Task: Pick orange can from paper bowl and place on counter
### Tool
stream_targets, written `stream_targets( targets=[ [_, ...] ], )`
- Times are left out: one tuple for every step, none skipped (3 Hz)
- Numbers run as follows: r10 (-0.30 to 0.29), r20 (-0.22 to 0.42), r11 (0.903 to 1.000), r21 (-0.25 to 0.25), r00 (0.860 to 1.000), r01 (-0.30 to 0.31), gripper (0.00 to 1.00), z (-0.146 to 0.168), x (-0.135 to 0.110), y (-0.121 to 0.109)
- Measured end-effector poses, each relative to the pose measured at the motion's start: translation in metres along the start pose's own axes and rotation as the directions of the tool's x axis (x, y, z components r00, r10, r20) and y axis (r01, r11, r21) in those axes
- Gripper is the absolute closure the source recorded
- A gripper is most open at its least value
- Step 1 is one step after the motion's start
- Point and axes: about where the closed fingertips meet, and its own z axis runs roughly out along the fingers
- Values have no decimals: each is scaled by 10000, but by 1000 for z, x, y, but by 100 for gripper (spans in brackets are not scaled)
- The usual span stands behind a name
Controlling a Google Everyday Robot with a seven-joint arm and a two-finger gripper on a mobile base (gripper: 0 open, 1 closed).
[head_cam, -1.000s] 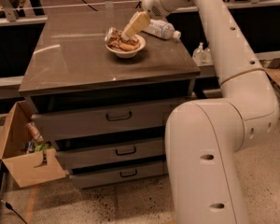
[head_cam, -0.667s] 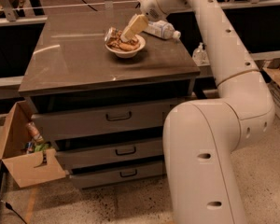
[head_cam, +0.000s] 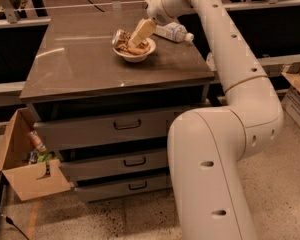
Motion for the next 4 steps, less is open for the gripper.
stream_targets(
  targets=[
    [-297,-303,9995,64,9991,299,0,4,7,-2],
    [-588,-671,9983,-57,9960,586,0,10,16,1],
    [-817,-996,9966,-135,9917,808,0,17,23,3],
    [-936,-1047,9956,-176,9901,923,0,22,22,4]
  ],
)
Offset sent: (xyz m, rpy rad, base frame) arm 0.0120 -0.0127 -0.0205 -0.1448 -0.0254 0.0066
